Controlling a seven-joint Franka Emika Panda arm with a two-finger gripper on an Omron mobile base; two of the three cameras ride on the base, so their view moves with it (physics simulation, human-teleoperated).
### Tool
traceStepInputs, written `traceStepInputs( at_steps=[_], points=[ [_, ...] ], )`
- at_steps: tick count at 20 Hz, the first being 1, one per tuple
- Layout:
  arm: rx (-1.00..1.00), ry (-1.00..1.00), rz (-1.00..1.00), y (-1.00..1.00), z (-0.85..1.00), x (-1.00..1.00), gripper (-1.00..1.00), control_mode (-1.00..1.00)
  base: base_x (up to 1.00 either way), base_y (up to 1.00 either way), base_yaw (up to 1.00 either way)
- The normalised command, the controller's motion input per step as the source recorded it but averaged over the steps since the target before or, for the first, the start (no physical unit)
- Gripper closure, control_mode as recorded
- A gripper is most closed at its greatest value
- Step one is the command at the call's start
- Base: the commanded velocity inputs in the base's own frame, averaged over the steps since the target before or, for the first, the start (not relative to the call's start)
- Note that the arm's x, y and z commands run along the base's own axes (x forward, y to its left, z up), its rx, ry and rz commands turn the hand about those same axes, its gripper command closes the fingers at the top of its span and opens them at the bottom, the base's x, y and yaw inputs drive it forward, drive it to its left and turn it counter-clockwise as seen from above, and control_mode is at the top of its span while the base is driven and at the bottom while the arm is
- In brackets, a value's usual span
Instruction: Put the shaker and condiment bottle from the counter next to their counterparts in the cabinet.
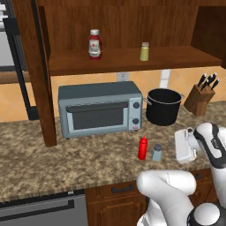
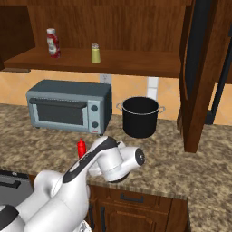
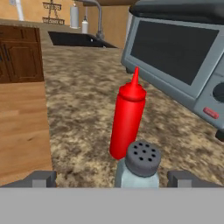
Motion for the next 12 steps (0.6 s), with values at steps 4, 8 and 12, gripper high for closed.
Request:
traceStepInputs(
  at_steps=[4, 8, 12],
  points=[
    [0.00, 0.00, 0.00, 0.00, -0.19, 0.27, -1.00, -1.00, 0.00, 0.00, 0.00],
    [0.00, 0.00, 0.00, 0.00, -0.20, 0.29, -1.00, -1.00, 0.00, 0.00, 0.00],
    [0.00, 0.00, 0.00, 0.00, -0.19, 0.19, -1.00, -1.00, 0.00, 0.00, 0.00]
  ],
)
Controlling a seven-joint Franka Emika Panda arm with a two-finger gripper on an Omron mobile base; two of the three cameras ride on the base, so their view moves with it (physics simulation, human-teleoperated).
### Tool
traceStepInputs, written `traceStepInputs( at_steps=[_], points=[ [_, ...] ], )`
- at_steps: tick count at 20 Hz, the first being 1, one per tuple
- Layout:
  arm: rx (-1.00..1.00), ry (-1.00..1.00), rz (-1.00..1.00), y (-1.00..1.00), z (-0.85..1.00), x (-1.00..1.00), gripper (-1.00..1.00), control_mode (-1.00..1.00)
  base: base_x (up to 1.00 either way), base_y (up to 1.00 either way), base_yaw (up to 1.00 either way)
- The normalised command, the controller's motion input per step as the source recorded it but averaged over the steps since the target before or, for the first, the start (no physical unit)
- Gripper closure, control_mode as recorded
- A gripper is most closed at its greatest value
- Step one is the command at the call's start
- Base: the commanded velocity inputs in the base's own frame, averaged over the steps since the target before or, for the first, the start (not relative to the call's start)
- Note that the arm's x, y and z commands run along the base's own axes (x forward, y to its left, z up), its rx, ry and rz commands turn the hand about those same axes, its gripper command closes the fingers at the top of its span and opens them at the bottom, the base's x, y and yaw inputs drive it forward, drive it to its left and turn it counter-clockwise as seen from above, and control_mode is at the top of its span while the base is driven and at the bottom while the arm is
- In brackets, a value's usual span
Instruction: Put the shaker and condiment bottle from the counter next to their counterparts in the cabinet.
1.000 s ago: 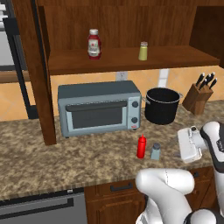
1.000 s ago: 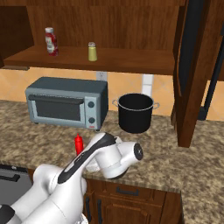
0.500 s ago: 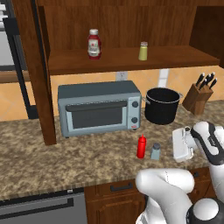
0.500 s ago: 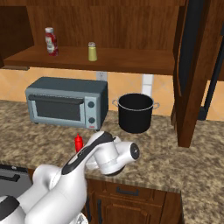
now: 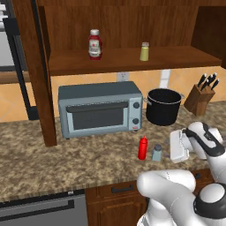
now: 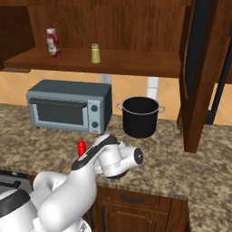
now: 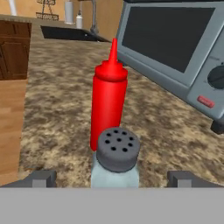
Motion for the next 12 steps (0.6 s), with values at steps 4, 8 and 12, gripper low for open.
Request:
traceStepInputs(
  at_steps=[4, 8, 12],
  points=[
    [0.00, 0.00, 0.00, 0.00, -0.22, 0.12, -1.00, -1.00, 0.00, 0.00, 0.00],
    [0.00, 0.00, 0.00, 0.02, -0.25, 0.07, -1.00, -1.00, 0.00, 0.00, 0.00],
    [0.00, 0.01, 0.00, 0.13, -0.19, 0.10, -1.00, -1.00, 0.00, 0.00, 0.00]
  ],
)
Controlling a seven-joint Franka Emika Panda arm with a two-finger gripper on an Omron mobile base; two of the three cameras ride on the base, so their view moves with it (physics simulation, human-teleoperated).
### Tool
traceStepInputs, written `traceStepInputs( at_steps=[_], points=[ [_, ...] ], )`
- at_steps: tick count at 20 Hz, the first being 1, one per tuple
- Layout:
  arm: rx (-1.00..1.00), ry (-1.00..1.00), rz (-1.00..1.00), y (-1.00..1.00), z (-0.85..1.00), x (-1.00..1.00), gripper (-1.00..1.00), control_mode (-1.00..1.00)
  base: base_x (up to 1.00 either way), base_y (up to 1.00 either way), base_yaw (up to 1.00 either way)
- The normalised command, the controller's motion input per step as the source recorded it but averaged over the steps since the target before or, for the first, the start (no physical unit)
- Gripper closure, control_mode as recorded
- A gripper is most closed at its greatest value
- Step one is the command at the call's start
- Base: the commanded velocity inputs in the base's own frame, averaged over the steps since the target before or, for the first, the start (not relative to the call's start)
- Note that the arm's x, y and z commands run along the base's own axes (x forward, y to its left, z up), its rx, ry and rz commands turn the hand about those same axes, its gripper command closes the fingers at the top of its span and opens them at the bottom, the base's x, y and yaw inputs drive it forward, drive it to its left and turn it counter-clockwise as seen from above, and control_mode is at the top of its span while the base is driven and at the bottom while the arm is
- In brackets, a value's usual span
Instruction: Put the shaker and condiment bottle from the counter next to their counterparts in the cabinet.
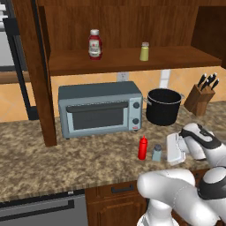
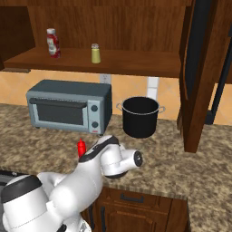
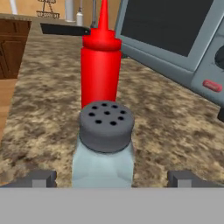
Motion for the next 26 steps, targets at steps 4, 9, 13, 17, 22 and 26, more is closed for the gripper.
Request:
traceStepInputs(
  at_steps=[4, 9, 13, 17, 22, 26],
  points=[
    [0.00, 0.04, 0.00, 0.23, -0.13, 0.23, -1.00, -1.00, 0.00, 0.00, 0.00],
    [0.00, 0.06, 0.00, 0.23, -0.15, 0.22, -1.00, -1.00, 0.00, 0.00, 0.00],
    [0.00, 0.04, 0.00, 0.13, -0.15, 0.14, 1.00, -1.00, 0.00, 0.00, 0.00],
    [0.01, 0.00, 0.00, 0.00, -0.14, 0.00, 1.00, -1.00, 0.00, 0.00, 0.00],
    [0.01, 0.00, -0.01, 0.00, -0.01, 0.00, 1.00, -1.00, 0.00, 0.00, 0.00],
    [0.00, 0.00, -0.05, 0.00, 0.10, 0.00, 1.00, -1.00, 0.00, 0.00, 0.00]
  ],
)
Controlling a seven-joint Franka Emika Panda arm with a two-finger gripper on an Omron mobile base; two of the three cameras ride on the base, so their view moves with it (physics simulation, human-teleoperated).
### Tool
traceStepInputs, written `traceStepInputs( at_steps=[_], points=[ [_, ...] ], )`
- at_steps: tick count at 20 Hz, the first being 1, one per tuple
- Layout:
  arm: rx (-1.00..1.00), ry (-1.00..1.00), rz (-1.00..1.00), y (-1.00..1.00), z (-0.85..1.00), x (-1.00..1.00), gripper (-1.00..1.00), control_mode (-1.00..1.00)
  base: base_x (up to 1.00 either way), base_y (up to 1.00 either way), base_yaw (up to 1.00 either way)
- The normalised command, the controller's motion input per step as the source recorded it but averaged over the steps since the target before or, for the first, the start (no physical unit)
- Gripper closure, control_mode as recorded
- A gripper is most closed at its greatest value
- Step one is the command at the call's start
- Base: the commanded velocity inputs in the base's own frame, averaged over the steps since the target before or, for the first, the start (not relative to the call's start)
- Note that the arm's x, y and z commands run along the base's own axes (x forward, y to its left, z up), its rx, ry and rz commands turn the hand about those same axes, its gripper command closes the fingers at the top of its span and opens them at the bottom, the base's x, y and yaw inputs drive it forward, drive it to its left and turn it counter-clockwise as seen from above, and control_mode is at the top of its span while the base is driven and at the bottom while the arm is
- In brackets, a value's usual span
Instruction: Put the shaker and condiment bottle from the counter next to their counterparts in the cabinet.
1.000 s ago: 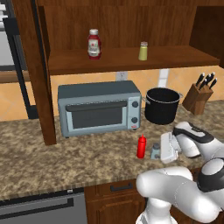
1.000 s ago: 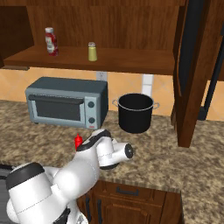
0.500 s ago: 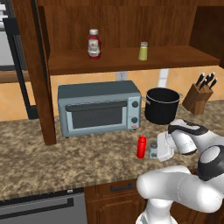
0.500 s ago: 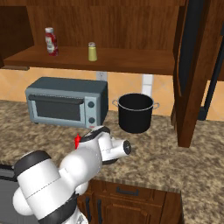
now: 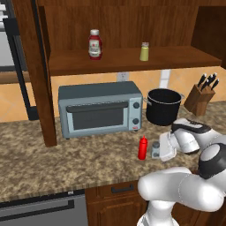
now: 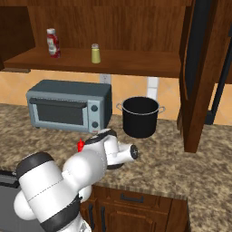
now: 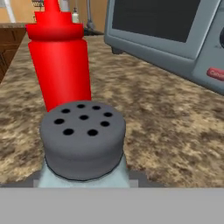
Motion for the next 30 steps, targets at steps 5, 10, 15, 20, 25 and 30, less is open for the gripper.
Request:
traceStepInputs(
  at_steps=[5, 10, 15, 20, 25, 30],
  points=[
    [-0.01, 0.00, -0.07, 0.00, 0.35, 0.00, 1.00, -1.00, 0.00, 0.00, 0.00],
    [-0.03, 0.00, -0.07, 0.00, 0.45, 0.00, 1.00, -1.00, 0.00, 0.00, 0.00],
    [-0.02, 0.00, -0.11, 0.00, 0.52, 0.00, 1.00, -1.00, 0.00, 0.00, 0.00],
    [0.00, 0.00, -0.11, 0.00, 0.53, 0.00, 1.00, -1.00, 0.00, 0.00, 0.00],
    [-0.02, -0.02, -0.10, 0.00, 0.53, 0.00, 1.00, -1.00, 0.00, 0.00, 0.00],
    [-0.03, -0.01, -0.09, 0.00, 0.51, 0.00, 1.00, -1.00, 0.00, 0.00, 0.00]
  ],
)
